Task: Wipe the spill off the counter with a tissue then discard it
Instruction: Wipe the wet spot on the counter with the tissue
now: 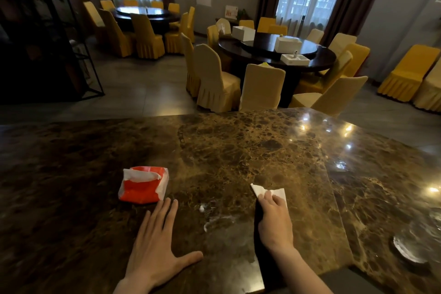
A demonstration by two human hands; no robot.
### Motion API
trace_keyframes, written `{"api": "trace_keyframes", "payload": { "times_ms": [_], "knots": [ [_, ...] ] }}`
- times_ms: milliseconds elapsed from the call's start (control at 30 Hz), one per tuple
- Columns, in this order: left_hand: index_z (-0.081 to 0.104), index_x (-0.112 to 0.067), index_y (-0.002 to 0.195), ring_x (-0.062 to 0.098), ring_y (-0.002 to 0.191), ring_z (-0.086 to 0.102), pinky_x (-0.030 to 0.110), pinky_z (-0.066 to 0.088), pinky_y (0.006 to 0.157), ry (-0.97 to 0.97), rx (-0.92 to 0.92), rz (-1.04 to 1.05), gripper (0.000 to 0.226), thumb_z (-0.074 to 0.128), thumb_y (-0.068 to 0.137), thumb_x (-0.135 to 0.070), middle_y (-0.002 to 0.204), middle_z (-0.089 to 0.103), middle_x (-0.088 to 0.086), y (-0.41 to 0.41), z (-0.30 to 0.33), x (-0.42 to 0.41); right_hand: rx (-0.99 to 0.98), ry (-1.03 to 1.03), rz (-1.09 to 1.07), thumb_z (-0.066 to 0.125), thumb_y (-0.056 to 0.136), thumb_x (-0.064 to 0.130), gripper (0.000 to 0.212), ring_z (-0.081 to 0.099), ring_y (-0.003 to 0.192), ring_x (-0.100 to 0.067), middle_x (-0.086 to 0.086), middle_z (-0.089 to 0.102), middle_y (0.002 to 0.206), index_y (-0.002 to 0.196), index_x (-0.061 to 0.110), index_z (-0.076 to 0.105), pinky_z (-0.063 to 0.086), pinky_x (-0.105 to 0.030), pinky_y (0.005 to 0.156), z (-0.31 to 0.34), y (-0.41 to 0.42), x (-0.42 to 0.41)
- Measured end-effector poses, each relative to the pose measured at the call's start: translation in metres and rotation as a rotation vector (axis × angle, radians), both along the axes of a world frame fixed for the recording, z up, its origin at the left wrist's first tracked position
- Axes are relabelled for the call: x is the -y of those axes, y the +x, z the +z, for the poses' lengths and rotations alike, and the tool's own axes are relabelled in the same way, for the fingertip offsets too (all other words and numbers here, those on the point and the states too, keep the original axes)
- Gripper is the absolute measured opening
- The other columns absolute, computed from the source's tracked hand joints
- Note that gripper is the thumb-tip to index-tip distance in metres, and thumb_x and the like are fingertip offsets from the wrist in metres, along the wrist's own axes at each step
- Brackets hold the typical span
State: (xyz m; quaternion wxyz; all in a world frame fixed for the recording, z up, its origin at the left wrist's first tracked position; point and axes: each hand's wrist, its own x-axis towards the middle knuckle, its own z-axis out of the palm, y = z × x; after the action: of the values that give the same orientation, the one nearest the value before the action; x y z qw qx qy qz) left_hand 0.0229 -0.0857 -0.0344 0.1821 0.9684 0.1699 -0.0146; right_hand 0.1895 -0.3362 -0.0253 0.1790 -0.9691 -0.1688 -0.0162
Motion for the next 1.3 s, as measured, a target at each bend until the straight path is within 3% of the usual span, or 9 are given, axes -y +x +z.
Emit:
{"api": "trace_keyframes", "payload": {
  "times_ms": [133,300,433,533,700,867,967,1100,1300],
  "knots": [
    [-0.031,-0.028,0.152,0.009,0.151,-0.027,0.042,-0.013,0.128,0.064,-0.055,0.063,0.142,0.021,0.052,-0.115,0.166,-0.027,-0.009,-0.019,-0.002,-0.011,-0.069,0.071,0.064,0.05,0.093,-0.004,0.068,0.011,0.156,-0.024,-0.007,0.022,0.168,0.156,0.012,0.033,0.015,-0.033,0.124,-0.002,-0.024,-0.035],
    [-0.033,-0.025,0.15,0.013,0.15,-0.032,0.046,-0.016,0.127,0.092,-0.084,0.067,0.14,0.011,0.052,-0.115,0.163,-0.033,-0.004,-0.017,-0.004,-0.012,-0.088,0.14,0.282,0.048,0.098,0.001,0.061,0.008,0.156,-0.014,0.002,0.024,0.168,0.155,0.018,0.037,0.012,-0.027,0.123,0.005,-0.066,-0.086],
    [-0.03,-0.024,0.152,0.013,0.151,-0.031,0.046,-0.014,0.128,0.107,-0.077,0.064,0.141,0.011,0.052,-0.115,0.165,-0.031,-0.004,-0.015,-0.007,-0.012,-0.085,0.046,0.512,0.053,0.094,0.003,0.064,0.014,0.154,-0.011,0.008,0.027,0.166,0.153,0.025,0.04,0.033,-0.033,0.118,0.009,-0.079,-0.086],
    [-0.027,-0.024,0.154,0.012,0.15,-0.033,0.046,-0.014,0.127,0.105,-0.06,0.061,0.141,0.012,0.053,-0.114,0.165,-0.03,-0.004,-0.018,-0.009,-0.012,-0.058,0.004,0.43,0.052,0.094,0.004,0.058,0.047,0.138,-0.012,0.012,0.041,0.158,0.144,0.034,0.051,0.051,-0.037,0.102,0.022,-0.056,-0.064],
    [-0.027,-0.024,0.154,0.012,0.149,-0.034,0.046,-0.015,0.127,0.093,-0.066,0.057,0.141,0.013,0.054,-0.114,0.166,-0.03,-0.005,-0.017,-0.008,-0.012,0.046,-0.071,0.178,0.051,0.098,0.005,0.041,0.057,0.127,-0.021,0.004,0.055,0.146,0.135,0.022,0.058,0.053,-0.037,0.092,0.025,-0.028,-0.046],
    [-0.028,-0.023,0.154,0.013,0.15,-0.034,0.048,-0.014,0.127,0.127,-0.085,0.047,0.14,0.009,0.054,-0.114,0.166,-0.031,-0.003,-0.018,-0.009,-0.012,0.084,-0.105,0.311,0.06,0.094,0.011,0.021,0.067,0.096,-0.02,0.0,0.072,0.105,0.106,0.018,0.074,0.055,-0.034,0.081,0.023,-0.054,-0.083],
    [-0.028,-0.023,0.153,0.014,0.15,-0.032,0.049,-0.014,0.127,0.119,-0.08,0.05,0.141,0.01,0.053,-0.114,0.166,-0.03,-0.002,-0.018,-0.01,-0.011,-0.005,0.003,0.413,0.065,0.09,0.007,0.027,0.063,0.101,-0.019,0.002,0.074,0.104,0.109,0.022,0.077,0.053,-0.033,0.088,0.023,-0.054,-0.083],
    [-0.032,-0.025,0.152,0.013,0.148,-0.036,0.049,-0.016,0.127,0.11,-0.106,0.05,0.141,0.01,0.052,-0.115,0.164,-0.035,-0.004,-0.016,-0.008,-0.011,-0.022,0.356,0.081,0.068,0.086,-0.004,0.038,0.069,0.106,-0.02,-0.002,0.077,0.112,0.117,0.017,0.076,0.056,-0.039,0.092,0.038,-0.01,-0.078],
    [-0.033,-0.026,0.151,0.013,0.149,-0.035,0.048,-0.016,0.126,0.11,-0.109,0.064,0.141,0.008,0.049,-0.115,0.164,-0.035,-0.004,-0.015,-0.008,-0.011,-0.091,0.053,0.289,0.062,0.086,-0.002,0.028,0.062,0.109,-0.025,-0.001,0.068,0.113,0.101,0.018,0.075,0.052,-0.037,0.086,0.028,-0.013,-0.111]
  ]
}}
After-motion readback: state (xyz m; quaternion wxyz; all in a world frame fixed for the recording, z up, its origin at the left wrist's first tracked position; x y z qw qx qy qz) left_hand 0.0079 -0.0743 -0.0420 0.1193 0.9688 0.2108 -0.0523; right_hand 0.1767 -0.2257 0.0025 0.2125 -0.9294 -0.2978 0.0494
